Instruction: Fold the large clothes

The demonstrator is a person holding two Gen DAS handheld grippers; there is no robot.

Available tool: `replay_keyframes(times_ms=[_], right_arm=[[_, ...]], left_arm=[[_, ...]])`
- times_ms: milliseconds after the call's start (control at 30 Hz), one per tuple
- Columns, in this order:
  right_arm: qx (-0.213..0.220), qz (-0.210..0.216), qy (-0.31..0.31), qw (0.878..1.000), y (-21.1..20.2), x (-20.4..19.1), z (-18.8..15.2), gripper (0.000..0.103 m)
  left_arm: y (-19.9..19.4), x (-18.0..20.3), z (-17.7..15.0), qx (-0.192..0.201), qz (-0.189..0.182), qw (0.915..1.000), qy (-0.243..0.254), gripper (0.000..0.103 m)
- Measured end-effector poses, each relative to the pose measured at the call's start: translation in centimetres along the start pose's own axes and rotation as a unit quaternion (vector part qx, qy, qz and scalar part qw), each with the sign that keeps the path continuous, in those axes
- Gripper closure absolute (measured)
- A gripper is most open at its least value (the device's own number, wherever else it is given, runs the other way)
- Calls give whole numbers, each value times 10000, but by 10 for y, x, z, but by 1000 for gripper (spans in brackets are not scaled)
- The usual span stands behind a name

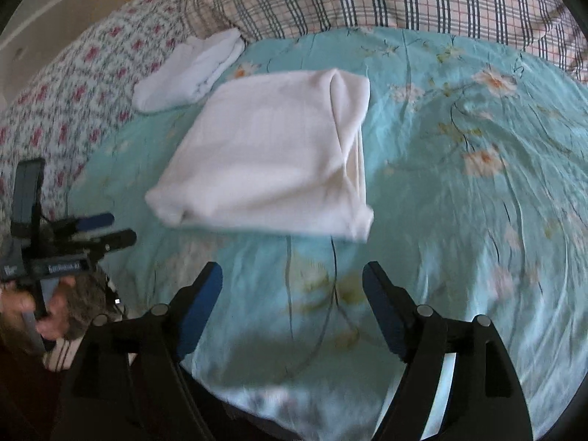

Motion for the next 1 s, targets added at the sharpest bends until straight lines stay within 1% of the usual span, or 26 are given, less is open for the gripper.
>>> replay_keyframes(times_ms=[67, 133, 200, 300, 367, 400, 500, 600, 833, 1000], right_arm=[[11, 47, 9, 10000, -8, -3, -2, 24], [163, 70, -69, 9998, -21, -8, 3, 24], [360, 110, -172, 9991, -32, -13, 12, 20], [488, 116, -280, 9984, -39, -16, 26, 12], [549, 123, -319, 9979, -38, -17, 32, 0], [588, 114, -329, 9977, -36, -18, 35, 0], [491, 115, -298, 9983, -24, -18, 39, 0], [385, 151, -311, 9987, -13, -19, 38, 0], [153, 191, -287, 9993, 6, -17, 36, 0], [77, 205, -275, 9994, 13, -10, 44, 0]], left_arm=[[-20, 3, 3, 188, -14, 9998, 93, 19], [-43, 10, 11, 482, -33, 9985, 270, 18], [-59, 18, 21, 661, 51, 9965, 500, 10], [-64, 25, 34, 846, 146, 9941, 665, 8], [-58, 27, 41, 806, 263, 9941, 673, 8], [-54, 28, 43, 774, 319, 9942, 673, 8], [-45, 30, 48, 786, 425, 9935, 699, 8], [-34, 25, 47, 670, 500, 9941, 695, 8], [-15, 18, 51, 467, 415, 9963, 584, 8], [-11, 15, 61, 426, 348, 9974, 476, 8]])
Point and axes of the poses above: each gripper's, at about its wrist camera, not at the fingertips, and y roughly the way its jaws point, x to its right, z to its top, the point moved 5 cm from there along y, roughly the way its jaws point, and after that the axes turned 10 degrees about -y, right-handed, at the moved point
